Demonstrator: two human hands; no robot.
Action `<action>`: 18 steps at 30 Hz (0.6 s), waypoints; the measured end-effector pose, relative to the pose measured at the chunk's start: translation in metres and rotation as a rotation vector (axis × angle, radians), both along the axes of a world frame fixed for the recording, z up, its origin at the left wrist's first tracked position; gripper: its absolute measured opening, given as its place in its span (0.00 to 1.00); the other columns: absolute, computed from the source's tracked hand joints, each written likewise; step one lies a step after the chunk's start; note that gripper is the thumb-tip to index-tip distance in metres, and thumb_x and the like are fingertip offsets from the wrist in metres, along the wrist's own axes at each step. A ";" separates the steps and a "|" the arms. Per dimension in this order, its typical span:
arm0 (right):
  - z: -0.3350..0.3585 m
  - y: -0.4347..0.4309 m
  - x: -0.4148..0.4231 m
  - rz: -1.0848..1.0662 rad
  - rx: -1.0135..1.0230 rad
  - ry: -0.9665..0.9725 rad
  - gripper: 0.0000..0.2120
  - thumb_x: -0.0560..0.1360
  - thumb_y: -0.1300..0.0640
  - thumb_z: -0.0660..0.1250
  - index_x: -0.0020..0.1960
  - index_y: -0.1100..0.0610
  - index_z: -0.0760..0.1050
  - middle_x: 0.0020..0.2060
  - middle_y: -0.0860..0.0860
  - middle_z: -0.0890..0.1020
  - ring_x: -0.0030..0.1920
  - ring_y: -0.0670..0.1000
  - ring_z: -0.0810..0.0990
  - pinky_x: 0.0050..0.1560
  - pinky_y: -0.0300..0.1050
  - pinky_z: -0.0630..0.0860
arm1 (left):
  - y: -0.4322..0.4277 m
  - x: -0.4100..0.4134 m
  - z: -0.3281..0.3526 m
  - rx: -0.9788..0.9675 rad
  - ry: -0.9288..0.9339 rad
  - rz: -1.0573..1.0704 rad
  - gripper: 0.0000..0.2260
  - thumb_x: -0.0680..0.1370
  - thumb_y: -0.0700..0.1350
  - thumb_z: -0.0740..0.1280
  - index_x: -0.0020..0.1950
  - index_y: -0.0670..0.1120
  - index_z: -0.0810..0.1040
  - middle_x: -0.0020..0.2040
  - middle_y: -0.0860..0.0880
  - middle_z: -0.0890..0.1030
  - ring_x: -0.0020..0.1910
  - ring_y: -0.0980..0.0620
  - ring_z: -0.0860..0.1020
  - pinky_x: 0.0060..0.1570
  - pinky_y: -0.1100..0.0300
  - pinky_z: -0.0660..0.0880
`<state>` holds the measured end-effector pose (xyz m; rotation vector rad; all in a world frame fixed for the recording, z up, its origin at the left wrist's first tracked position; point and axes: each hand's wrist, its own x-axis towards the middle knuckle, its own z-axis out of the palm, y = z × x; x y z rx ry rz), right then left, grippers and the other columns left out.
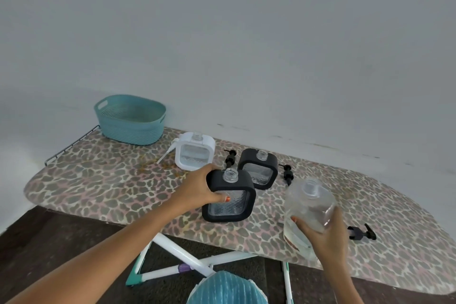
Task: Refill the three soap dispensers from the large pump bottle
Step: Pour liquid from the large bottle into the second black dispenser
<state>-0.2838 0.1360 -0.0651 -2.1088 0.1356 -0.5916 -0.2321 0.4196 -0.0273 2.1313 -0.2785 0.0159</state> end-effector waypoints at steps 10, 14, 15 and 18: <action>0.042 0.023 0.028 0.212 -0.501 -0.136 0.32 0.59 0.54 0.80 0.57 0.61 0.70 0.44 0.54 0.78 0.41 0.54 0.76 0.35 0.40 0.69 | 0.010 -0.014 -0.003 0.057 -0.023 -0.059 0.25 0.64 0.45 0.77 0.58 0.50 0.72 0.47 0.56 0.76 0.46 0.59 0.75 0.40 0.74 0.69; 0.063 0.029 0.038 0.274 -0.724 -0.349 0.28 0.62 0.45 0.75 0.54 0.56 0.67 0.40 0.57 0.82 0.36 0.57 0.81 0.34 0.39 0.69 | 0.008 -0.016 -0.004 0.094 -0.046 -0.080 0.25 0.64 0.46 0.77 0.57 0.48 0.73 0.49 0.53 0.77 0.46 0.58 0.75 0.42 0.73 0.70; 0.067 0.031 0.040 0.282 -0.759 -0.384 0.27 0.64 0.42 0.70 0.54 0.57 0.67 0.39 0.56 0.82 0.35 0.56 0.81 0.35 0.38 0.69 | 0.008 -0.016 -0.004 0.094 -0.045 -0.087 0.25 0.64 0.46 0.77 0.58 0.48 0.73 0.49 0.52 0.77 0.47 0.57 0.76 0.43 0.72 0.71; 0.073 0.032 0.048 0.315 -0.841 -0.422 0.27 0.64 0.39 0.65 0.54 0.57 0.68 0.40 0.56 0.83 0.37 0.57 0.82 0.37 0.43 0.72 | 0.007 -0.017 -0.002 0.091 -0.043 -0.100 0.25 0.64 0.45 0.76 0.58 0.48 0.73 0.51 0.50 0.78 0.49 0.55 0.76 0.49 0.62 0.74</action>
